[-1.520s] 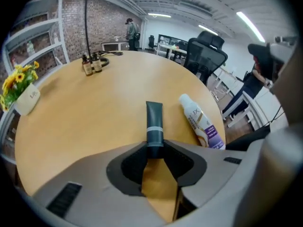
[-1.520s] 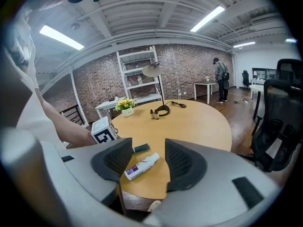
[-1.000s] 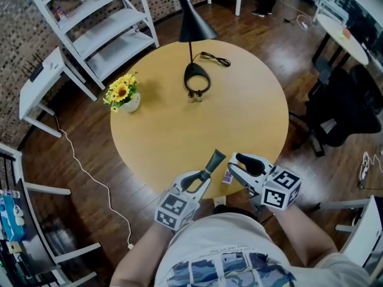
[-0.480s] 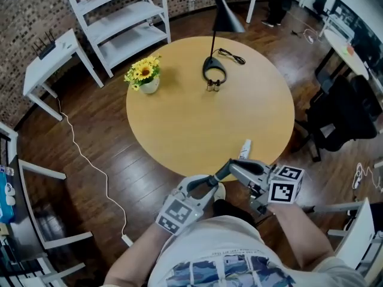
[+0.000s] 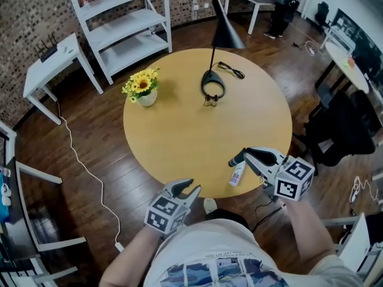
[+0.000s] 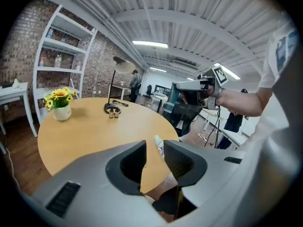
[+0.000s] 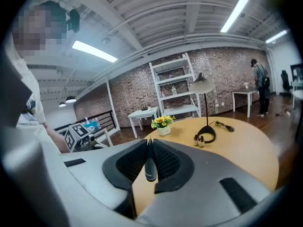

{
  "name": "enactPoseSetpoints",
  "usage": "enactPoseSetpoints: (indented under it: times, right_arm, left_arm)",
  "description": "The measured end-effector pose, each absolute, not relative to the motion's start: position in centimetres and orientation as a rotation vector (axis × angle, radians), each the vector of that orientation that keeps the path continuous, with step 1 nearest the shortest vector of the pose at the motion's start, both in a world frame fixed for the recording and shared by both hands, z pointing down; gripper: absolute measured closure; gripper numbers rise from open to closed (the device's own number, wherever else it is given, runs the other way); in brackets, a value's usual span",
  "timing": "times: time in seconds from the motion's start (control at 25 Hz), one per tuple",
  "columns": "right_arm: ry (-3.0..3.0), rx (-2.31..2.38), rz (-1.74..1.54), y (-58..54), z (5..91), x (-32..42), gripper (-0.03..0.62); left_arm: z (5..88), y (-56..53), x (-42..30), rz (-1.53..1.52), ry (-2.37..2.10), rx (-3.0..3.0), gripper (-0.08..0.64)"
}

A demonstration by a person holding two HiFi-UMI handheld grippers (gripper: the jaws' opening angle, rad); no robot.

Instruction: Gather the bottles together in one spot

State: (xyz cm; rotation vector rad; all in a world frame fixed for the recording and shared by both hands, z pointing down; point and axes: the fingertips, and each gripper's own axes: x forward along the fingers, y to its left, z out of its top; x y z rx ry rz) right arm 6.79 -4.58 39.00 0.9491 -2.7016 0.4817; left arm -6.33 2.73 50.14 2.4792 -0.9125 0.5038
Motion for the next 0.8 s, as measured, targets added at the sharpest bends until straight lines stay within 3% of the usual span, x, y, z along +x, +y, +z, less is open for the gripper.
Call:
enactPoseSetpoints:
  times: [0.32,0.8]
  right_arm:
    - [-2.601,0.881,0.203,-16.5,41.1,10.9,0.555]
    - [-2.582,0.852,0.145,-32.4,49.1,12.1,0.555]
  left_arm:
    - [51.4,-3.1,-4.5,0.469,-0.974,2.257,0.44]
    - [53.1,-6.4,-3.7,0.494,-1.1,2.065,0.44]
